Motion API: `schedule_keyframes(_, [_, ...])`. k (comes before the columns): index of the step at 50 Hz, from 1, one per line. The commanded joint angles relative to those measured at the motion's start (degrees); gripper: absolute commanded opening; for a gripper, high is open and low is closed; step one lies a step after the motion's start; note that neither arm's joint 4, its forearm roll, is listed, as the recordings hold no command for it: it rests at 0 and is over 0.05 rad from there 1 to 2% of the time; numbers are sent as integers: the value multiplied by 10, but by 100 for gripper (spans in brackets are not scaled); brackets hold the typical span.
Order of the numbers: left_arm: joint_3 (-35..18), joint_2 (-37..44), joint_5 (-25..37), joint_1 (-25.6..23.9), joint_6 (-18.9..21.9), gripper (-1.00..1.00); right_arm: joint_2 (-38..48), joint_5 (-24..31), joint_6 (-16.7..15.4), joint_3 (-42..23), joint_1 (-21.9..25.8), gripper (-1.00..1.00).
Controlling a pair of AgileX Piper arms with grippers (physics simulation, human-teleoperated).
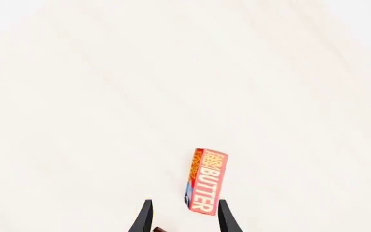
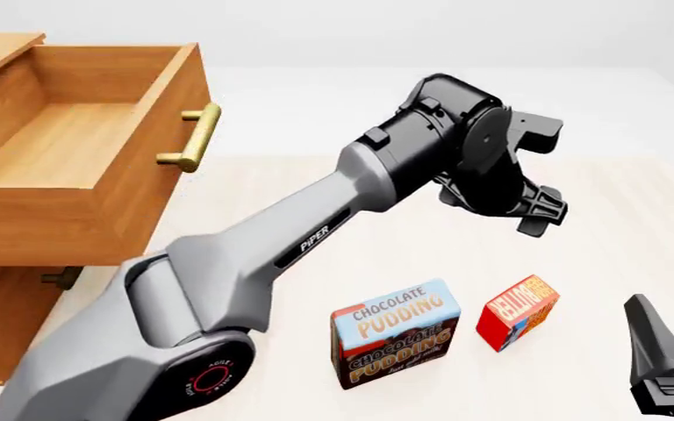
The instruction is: Put the butter at the back in the top drawer of the cabinet and close it.
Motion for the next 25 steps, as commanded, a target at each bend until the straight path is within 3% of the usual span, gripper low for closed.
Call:
schedule_keyframes(1, [29, 1, -17, -14, -6, 100, 0, 0, 0, 0, 0, 100])
schedule_keyframes(25, [45, 31, -33, -39, -27, 100, 0, 0, 0, 0, 0, 100])
